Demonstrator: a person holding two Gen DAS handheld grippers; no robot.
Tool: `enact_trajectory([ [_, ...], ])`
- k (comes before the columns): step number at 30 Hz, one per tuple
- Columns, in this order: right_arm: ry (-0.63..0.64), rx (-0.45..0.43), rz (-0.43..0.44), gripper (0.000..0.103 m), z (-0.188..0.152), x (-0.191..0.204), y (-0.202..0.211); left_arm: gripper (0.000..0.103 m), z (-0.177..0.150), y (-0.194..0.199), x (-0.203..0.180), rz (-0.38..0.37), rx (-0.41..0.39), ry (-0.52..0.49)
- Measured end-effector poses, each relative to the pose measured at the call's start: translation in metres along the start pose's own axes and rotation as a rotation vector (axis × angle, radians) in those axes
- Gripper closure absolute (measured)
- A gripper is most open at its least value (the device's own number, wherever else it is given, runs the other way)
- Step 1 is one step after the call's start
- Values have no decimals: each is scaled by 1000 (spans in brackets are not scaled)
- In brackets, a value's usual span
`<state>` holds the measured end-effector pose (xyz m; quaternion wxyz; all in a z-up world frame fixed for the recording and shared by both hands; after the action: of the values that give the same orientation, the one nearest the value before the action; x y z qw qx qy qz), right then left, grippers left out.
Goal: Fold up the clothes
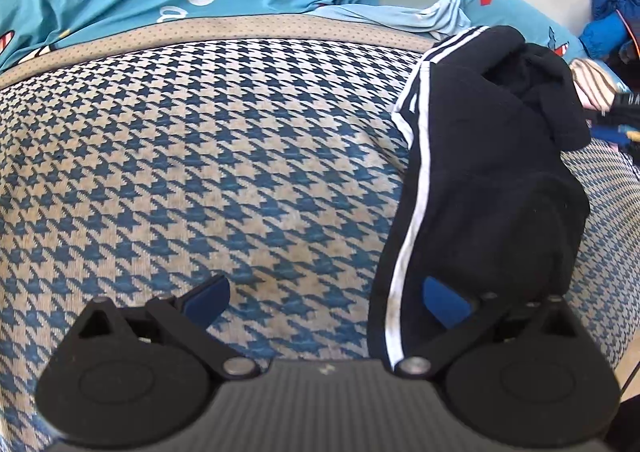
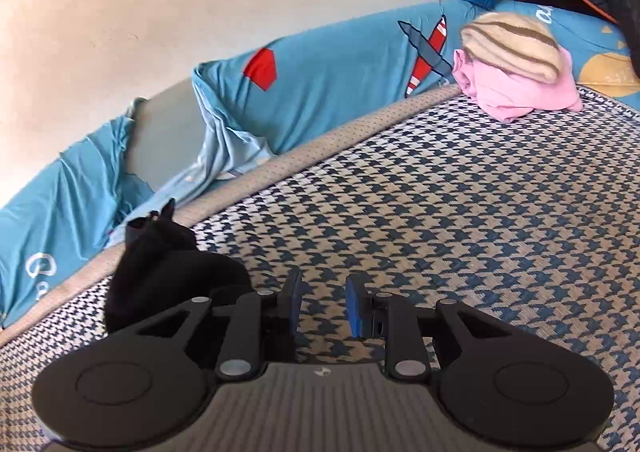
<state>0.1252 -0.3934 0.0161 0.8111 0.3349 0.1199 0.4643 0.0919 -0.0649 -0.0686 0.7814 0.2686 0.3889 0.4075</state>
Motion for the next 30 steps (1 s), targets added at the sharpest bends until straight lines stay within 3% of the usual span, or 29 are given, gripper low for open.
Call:
enact_trajectory([
  [7, 100, -71, 235, 76, 0, 34, 30, 0, 0, -4, 3, -18, 5, 20],
  [11, 186, -67, 305, 75, -10, 54, 36, 0, 0, -3, 2, -24, 4, 26],
  [19, 244, -84, 292, 74, -18, 63, 39, 0, 0, -2, -2, -39, 4, 22],
  [23, 318, -95, 308, 64, -27, 72, 45, 0, -1, -5, -5, -41, 7, 14],
  [27, 384, -89, 320, 62, -38, 80, 46, 0, -2, -6, -7, -45, 7, 8],
  [30, 409, -113, 193, 62, -37, 78, 34, 0, -3, -6, -9, -60, 7, 3],
])
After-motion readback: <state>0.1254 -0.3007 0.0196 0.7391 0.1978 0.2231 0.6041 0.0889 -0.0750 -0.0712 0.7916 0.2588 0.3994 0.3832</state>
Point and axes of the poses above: each gripper's, at about its wrist camera, not at the fingertips, and y roughly against the way its jaws point, x to its left, z to its top, the point moved 5 cm from there along -y, roughly the way its jaws point, and after that the axes turned 13 degrees about -z, right-handed, at the moved point
